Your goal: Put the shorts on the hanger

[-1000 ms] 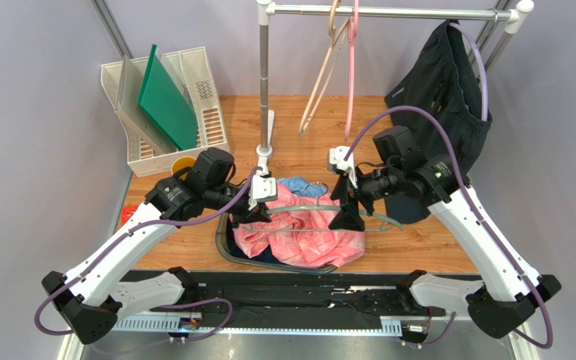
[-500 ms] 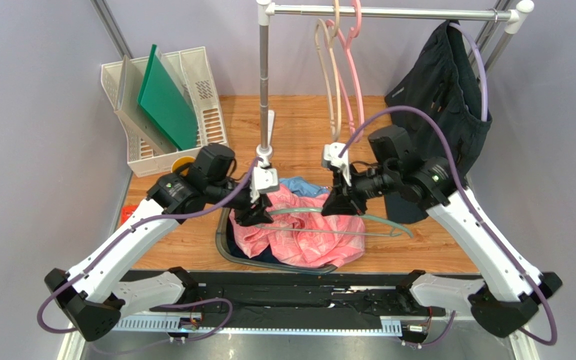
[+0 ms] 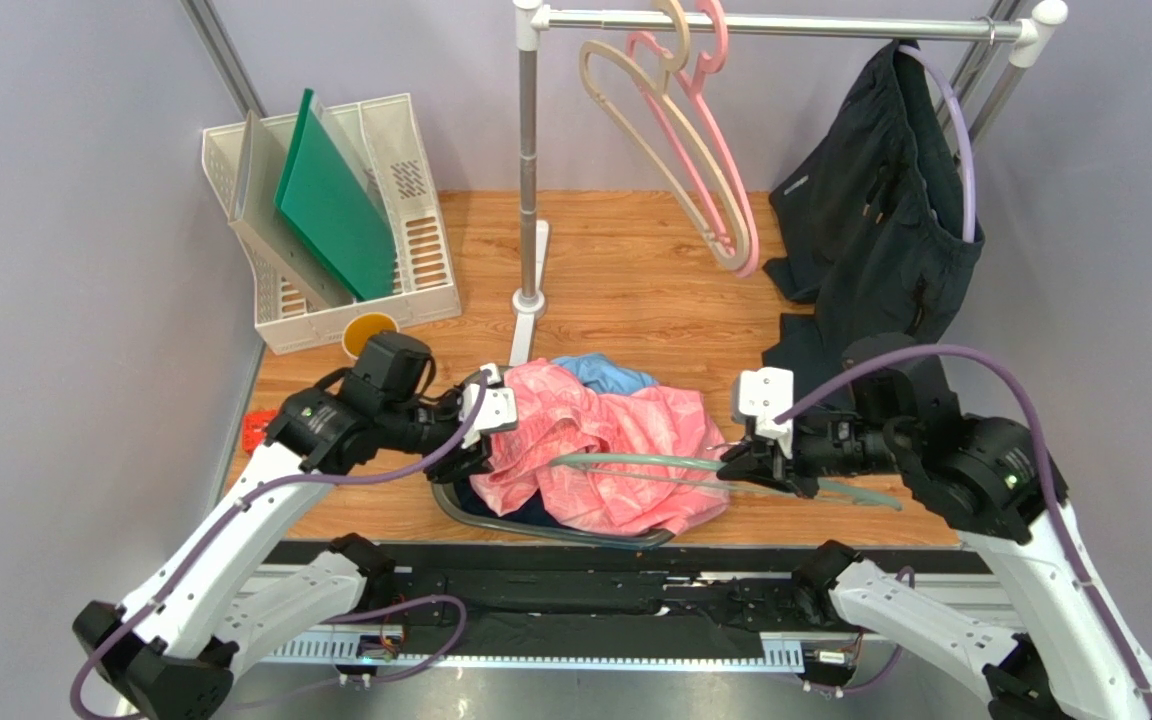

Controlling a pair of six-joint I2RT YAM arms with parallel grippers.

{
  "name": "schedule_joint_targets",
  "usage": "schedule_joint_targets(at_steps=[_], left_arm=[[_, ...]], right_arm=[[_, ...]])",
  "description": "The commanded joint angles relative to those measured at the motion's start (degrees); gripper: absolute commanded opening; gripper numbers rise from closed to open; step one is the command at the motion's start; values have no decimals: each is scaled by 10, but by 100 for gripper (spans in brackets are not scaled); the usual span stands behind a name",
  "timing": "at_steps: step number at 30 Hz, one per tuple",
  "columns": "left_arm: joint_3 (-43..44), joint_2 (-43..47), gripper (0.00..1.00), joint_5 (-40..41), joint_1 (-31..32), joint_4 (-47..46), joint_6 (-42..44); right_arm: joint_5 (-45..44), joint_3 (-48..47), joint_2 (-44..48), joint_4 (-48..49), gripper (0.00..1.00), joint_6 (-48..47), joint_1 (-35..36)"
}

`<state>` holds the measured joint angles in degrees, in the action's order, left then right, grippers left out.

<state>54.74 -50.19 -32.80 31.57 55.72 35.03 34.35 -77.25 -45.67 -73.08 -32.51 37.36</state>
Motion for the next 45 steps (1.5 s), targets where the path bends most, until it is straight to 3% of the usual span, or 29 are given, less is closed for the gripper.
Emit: schedule_joint_targets(at_steps=[1,15,21,24,28,29,31,32,45], left_arm=[[-18,-21,50,37,23,-1,32],[-53,-46,45,102,67,-57,-14],[-54,-64,38,111,67,-75,-37],[-58,-63,38,107,67,-85,-46],[-57,-78,45,109,67,-87,-50],[-54,-78,35,103,67,-84,-49],[-27,-75,6,78,67,-47,-35],[-18,-69,0,77,67,-37,-39],[108,-41,0,120,67,63,-44]], right_arm=[[-32,3,-20,17,0,-44,1],[-17,-9,-30,37,0,-88,1],[-6,-14,-42,43,0,-100,1],[-4,-15,-47,44,0,-105,2],[-2,-11,-53,57,0,-103,4],[-2,-11,-53,60,0,-99,4],[-2,-11,-50,71,0,-94,5],[-2,-11,-49,75,0,-92,5],[9,9,-57,148,0,-136,17]])
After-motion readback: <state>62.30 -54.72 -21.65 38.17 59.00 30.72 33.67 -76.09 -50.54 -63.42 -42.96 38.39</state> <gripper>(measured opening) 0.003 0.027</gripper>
